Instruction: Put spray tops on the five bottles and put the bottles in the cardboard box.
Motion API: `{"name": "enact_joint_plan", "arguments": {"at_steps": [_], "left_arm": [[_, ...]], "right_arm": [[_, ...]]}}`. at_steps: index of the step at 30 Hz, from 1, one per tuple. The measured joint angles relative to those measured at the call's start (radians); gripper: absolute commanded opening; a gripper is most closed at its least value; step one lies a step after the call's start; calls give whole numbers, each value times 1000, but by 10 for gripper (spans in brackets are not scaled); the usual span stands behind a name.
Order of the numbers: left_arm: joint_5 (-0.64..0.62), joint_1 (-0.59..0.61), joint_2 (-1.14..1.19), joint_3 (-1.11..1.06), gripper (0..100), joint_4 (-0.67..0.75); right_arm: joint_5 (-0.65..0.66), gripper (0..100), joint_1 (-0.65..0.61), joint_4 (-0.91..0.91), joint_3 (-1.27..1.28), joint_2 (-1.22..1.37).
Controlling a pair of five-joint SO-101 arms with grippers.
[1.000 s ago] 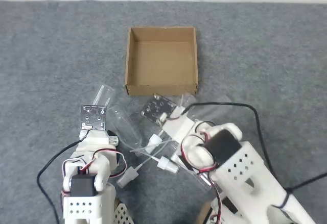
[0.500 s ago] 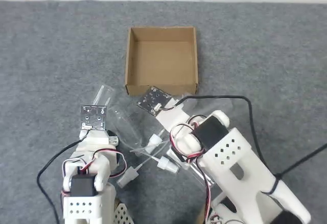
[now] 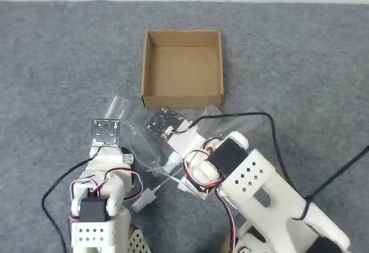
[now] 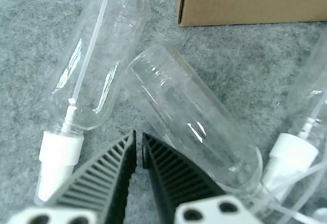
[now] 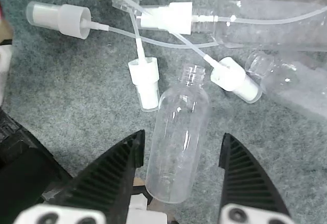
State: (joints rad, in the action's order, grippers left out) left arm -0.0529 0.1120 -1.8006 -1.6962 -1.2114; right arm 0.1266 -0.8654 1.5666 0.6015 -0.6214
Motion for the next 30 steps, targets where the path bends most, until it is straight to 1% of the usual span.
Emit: {"name": "enact_joint_plan", "arguments": {"at_steps": [4, 9, 15, 24, 30], "left_arm": [[0, 0, 0, 0, 12, 0], [0, 0, 0, 0, 12, 0], [3, -6, 0, 0, 12, 0], [0, -6, 0, 0, 12, 0], [0, -6, 0, 0, 12, 0]], "right_arm": [[0, 217, 0, -49, 52, 0], [0, 313, 0, -86, 78, 0], [0, 279, 0, -92, 89, 0], [0, 279, 0, -195, 192, 0], [0, 278, 0, -218, 207, 0]]}}
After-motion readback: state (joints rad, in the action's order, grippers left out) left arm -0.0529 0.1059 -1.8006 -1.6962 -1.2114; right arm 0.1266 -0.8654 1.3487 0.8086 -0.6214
